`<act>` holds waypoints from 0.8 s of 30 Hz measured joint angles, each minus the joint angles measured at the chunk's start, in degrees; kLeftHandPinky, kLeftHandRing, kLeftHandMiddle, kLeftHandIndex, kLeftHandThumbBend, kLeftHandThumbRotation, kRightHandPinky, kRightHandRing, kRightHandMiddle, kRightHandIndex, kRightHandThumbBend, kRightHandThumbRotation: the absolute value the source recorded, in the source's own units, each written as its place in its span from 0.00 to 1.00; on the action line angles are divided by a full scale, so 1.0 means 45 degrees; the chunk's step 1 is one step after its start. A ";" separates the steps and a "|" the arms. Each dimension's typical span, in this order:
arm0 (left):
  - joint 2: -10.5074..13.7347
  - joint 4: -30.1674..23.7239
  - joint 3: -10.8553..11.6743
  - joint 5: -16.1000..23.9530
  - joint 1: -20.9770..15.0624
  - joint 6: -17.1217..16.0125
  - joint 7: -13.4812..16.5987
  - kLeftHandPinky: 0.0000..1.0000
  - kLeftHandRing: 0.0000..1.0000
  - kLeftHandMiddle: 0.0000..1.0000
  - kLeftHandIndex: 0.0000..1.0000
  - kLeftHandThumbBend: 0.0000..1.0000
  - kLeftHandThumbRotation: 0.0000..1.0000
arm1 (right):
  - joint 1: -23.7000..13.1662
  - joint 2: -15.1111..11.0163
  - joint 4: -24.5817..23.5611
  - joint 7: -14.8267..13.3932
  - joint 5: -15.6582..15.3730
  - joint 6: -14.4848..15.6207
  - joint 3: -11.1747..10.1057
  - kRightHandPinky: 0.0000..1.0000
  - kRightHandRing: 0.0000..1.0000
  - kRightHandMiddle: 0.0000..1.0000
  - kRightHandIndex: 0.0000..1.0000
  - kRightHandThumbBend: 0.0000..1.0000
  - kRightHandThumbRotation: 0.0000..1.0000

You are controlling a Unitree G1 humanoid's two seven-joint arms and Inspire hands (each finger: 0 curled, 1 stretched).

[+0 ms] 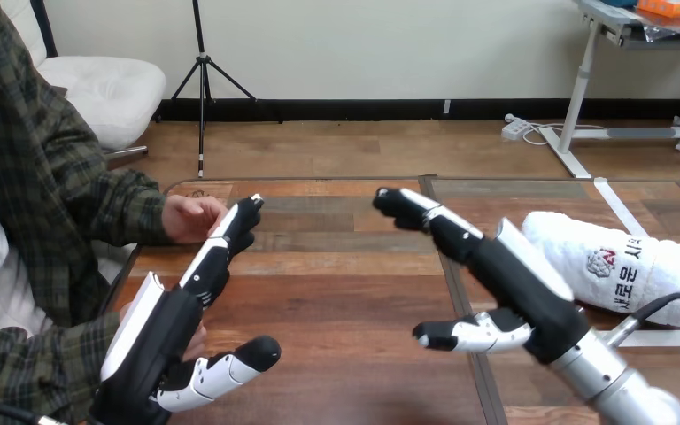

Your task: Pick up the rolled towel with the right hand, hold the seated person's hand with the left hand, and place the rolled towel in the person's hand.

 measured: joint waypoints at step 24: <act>-0.0878 0.0026 -0.0177 -0.0212 -0.0001 -0.0043 -0.0157 0.95 0.97 1.00 0.98 0.84 0.74 | -0.1374 -0.2020 -0.0082 -0.0960 -0.1702 0.1804 -0.0216 0.97 0.98 0.95 0.97 1.00 0.55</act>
